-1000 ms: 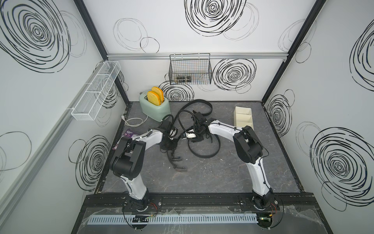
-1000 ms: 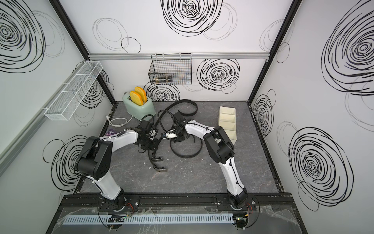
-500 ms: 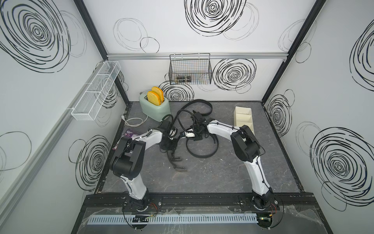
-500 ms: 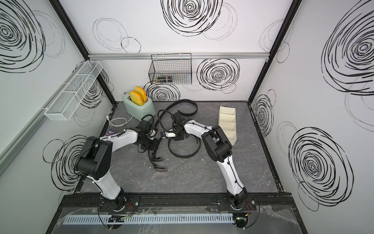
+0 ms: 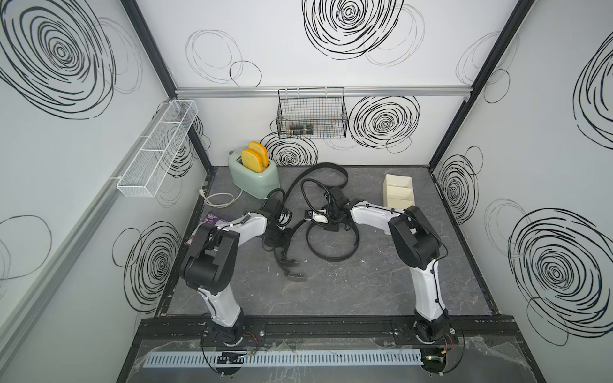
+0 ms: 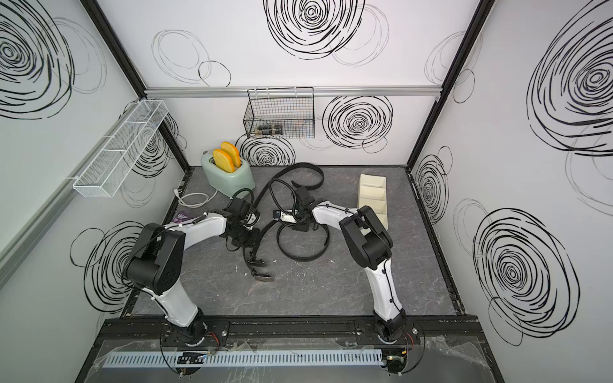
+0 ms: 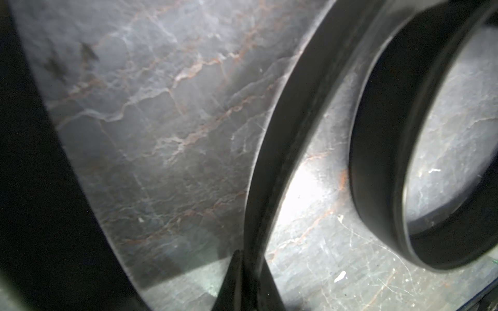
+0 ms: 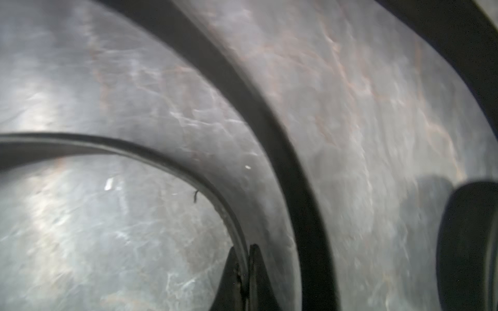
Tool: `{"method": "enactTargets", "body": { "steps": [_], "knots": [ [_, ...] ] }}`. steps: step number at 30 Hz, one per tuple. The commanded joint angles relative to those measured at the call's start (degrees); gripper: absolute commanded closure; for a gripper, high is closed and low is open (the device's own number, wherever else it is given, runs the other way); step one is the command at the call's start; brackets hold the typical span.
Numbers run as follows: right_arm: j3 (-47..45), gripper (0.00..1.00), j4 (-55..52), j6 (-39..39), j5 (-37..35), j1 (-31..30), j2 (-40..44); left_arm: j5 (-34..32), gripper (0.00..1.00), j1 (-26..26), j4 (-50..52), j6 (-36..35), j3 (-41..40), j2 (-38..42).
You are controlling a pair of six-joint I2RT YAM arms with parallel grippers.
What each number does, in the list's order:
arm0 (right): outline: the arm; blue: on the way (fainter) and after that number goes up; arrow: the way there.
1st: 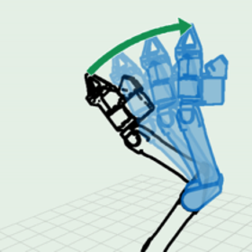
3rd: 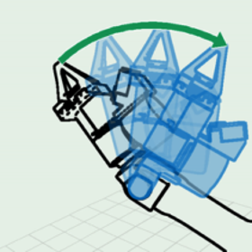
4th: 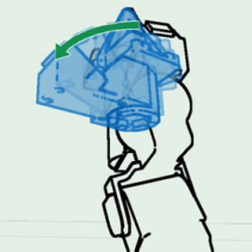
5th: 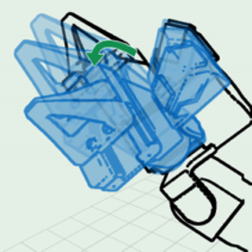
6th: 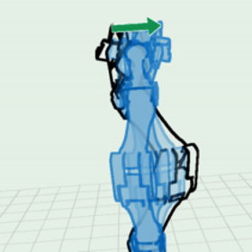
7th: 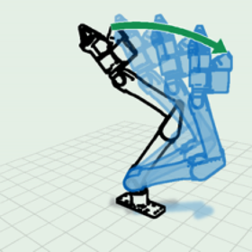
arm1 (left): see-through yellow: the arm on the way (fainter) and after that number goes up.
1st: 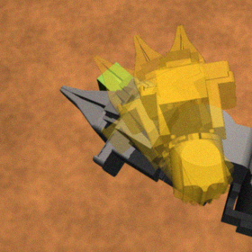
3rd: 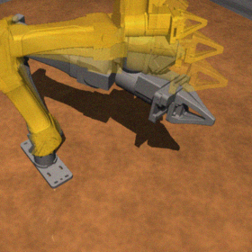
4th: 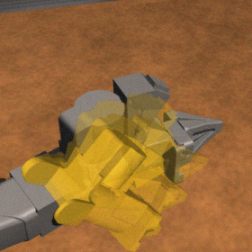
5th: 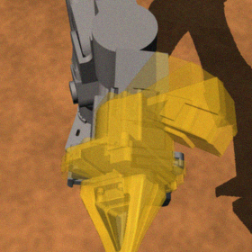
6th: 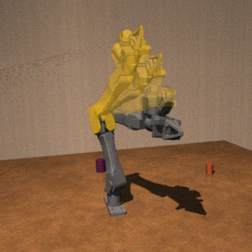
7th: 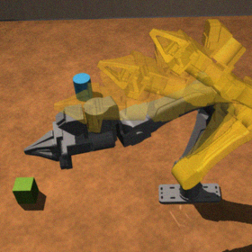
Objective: Place the belts into the storage roll
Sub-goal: Roll the belt at the center of the board.
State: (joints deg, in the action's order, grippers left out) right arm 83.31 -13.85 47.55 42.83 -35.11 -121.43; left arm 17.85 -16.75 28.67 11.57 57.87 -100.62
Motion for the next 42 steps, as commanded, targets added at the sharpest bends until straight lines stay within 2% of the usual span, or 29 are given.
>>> {"method": "enactTargets", "body": {
  "steps": [1, 3, 8, 11, 12, 13, 15, 17, 18, 19, 22, 26, 31, 34, 37, 42],
  "knots": [
    [0.01, 1.00, 4.53, -15.71, -8.59, 0.47, 1.57, 2.19, 0.90, -0.96, 0.00, -0.09, 0.08, 0.78],
    [0.76, 1.00, 4.60, -23.34, -10.52, 1.19, 1.04, 3.18, 0.91, -1.03, -0.56, 0.70, -0.21, 1.02],
    [-1.95, 1.00, 7.66, -35.51, -11.15, 3.71, 2.82, 3.85, 0.93, -1.62, -1.66, 2.04, -0.39, 2.39],
    [-6.54, 1.00, 13.18, -42.33, -14.36, 5.02, 6.24, 3.96, 0.93, -2.00, -2.02, 2.22, -0.39, 3.05],
    [-7.07, 1.00, 13.80, -45.49, -17.56, 5.21, 6.94, 4.02, 0.93, -2.04, -2.16, 2.38, -0.45, 3.21],
    [-6.79, 1.00, 13.36, -50.51, -22.77, 5.38, 7.09, 4.04, 0.93, -2.13, -2.44, 2.52, -0.55, 3.44],
    [-3.87, 1.00, 8.34, -52.83, -22.56, 6.46, 6.54, 4.10, 0.94, -2.17, -3.28, 3.21, -1.06, 3.89],
    [-2.33, 1.00, 4.65, -58.48, -25.53, 7.27, 6.02, 4.53, 0.94, -2.14, -4.00, 4.17, -1.44, 4.11],
    [-1.94, 1.00, 3.19, -58.90, -23.72, 7.93, 5.78, 4.72, 0.94, -2.28, -4.13, 4.43, -1.44, 4.16],
    [-2.60, 1.00, 3.31, -60.26, -21.44, 8.58, 5.99, 4.70, 0.94, -2.52, -4.31, 4.70, -1.45, 4.35],
    [-7.39, 1.00, 6.99, -67.75, -22.18, 9.62, 8.16, 4.30, 0.94, -3.22, -5.34, 5.76, -1.81, 5.08],
    [-13.78, 1.00, 10.09, -78.45, -28.53, 9.65, 12.18, 4.17, 0.94, -4.13, -6.21, 6.53, -1.96, 5.75],
    [-15.10, 1.00, 3.53, -90.66, -33.56, 9.68, 12.97, 4.33, 0.94, -4.95, -7.84, 7.88, -2.96, 6.47],
    [-15.11, 1.00, 0.71, -93.57, -35.32, 9.22, 13.21, 4.89, 0.94, -5.75, -9.09, 9.35, -3.20, 6.49],
    [-13.95, 1.00, -2.14, -92.39, -37.62, 8.14, 12.87, 4.77, 0.94, -7.18, -10.15, 10.42, -2.78, 6.28],
    [-12.70, 1.00, -7.09, -91.40, -36.32, 7.59, 10.07, 4.97, 0.94, -9.83, -12.68, 12.68, -1.30, 5.05]
  ]
}}
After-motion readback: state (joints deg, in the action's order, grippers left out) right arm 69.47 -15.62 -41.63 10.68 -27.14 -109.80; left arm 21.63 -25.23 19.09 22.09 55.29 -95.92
